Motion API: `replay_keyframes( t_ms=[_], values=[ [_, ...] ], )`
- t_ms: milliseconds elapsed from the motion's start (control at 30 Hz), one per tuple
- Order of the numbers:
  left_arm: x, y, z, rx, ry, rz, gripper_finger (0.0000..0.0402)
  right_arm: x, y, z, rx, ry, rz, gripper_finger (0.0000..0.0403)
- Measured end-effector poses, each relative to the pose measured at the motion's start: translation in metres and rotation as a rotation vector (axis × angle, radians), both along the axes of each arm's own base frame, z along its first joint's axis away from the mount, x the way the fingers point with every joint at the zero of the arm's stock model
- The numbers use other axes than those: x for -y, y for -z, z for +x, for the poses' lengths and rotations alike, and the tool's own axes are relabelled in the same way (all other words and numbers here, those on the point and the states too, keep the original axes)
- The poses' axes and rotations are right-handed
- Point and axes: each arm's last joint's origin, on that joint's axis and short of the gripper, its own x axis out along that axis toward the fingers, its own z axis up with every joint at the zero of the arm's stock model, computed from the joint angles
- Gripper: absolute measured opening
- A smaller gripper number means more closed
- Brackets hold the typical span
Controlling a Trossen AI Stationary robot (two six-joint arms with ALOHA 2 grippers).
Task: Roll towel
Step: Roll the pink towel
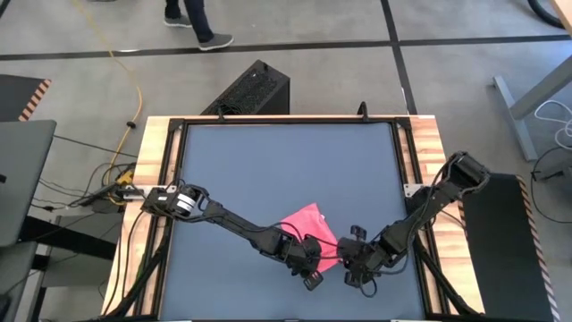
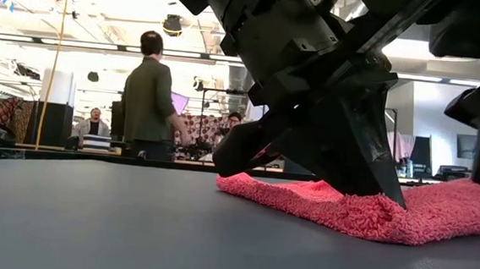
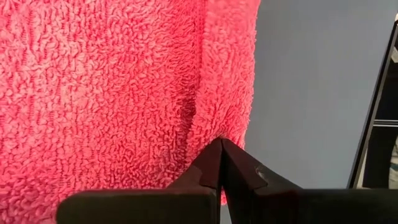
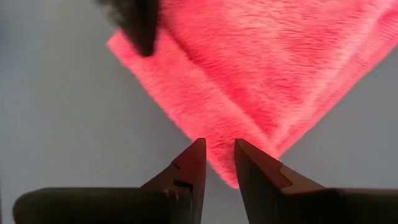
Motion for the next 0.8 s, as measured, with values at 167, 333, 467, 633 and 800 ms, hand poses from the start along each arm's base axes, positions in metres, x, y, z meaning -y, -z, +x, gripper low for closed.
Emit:
replay_keyframes(
  t_ms=[167, 333, 467, 633, 800],
  values=[
    [0.000, 0.000, 0.000, 0.000, -0.005, -0.004, 0.0000, -0.021, -0.008, -0.008, 0.117, -0.128, -0.047, 0.0111],
    [0.000, 0.000, 0.000, 0.000, -0.006, -0.005, 0.0000, -0.037, -0.017, -0.015, 0.206, -0.289, -0.173, 0.0111],
    [0.000, 0.000, 0.000, 0.000, -0.005, -0.003, 0.0000, -0.037, -0.012, -0.021, 0.171, -0.395, -0.272, 0.0111],
    [0.000, -0.001, 0.002, 0.017, -0.005, -0.009, 0.0000, -0.025, 0.001, -0.030, 0.004, -0.453, -0.421, 0.0111],
    [0.000, -0.002, 0.003, 0.031, -0.007, -0.013, 0.0000, -0.016, 0.010, -0.029, -0.098, -0.430, -0.468, 0.0111]
  ],
)
